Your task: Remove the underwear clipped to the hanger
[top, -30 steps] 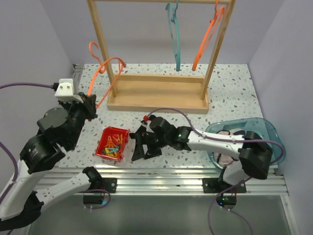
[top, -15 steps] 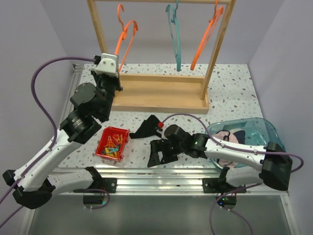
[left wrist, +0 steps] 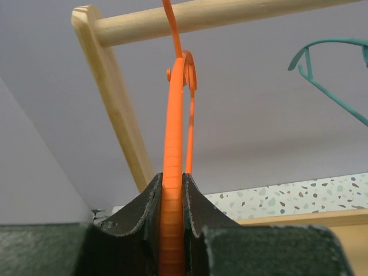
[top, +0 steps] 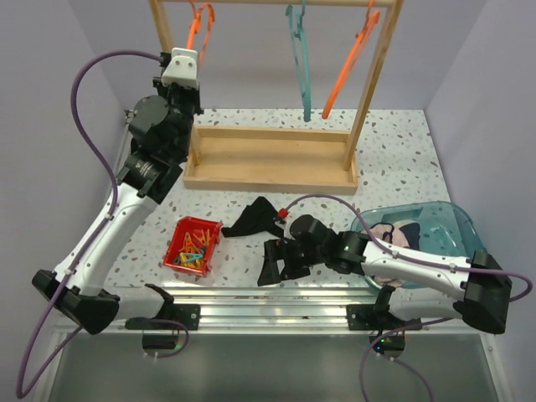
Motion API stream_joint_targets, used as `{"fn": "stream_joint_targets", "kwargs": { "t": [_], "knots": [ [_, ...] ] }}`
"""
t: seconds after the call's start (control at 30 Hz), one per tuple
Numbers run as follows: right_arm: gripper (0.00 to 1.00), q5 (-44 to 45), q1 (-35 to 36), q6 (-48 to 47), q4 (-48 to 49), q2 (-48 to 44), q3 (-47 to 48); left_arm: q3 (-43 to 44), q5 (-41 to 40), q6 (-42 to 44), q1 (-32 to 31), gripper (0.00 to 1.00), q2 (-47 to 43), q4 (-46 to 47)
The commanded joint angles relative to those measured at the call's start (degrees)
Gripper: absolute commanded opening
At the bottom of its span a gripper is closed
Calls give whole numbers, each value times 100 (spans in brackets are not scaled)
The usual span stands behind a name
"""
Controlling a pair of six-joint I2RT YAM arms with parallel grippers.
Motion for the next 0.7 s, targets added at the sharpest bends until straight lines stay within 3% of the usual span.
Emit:
{"fn": "stream_joint_targets", "kwargs": {
  "t": [0.0,0.4,0.43,0.5,0.53,0.6,0.63,0.67],
  "knots": [
    [87,223,-14,85,61,-207,-46,520,537,-157,178,0,291,189],
    [90,724,-14,85,-475,56,278,803,670,-684,381,2,539,-787],
    [91,785,-23,68,-510,91,314,812,643,-702,381,8,530,-831],
    [92,873,-23,33,-598,223,436,803,591,-746,390,37,468,-936],
    [93,1013,-23,32,-711,267,489,794,486,-833,398,61,433,-954],
    [95,1216,-23,23,-852,425,647,785,406,-930,398,79,276,-1042],
    [95,1286,-32,15,-905,504,700,785,336,-1052,398,96,197,-1077],
    [96,1444,-41,6,-932,566,770,768,301,-1132,398,100,22,-1191]
  ]
}}
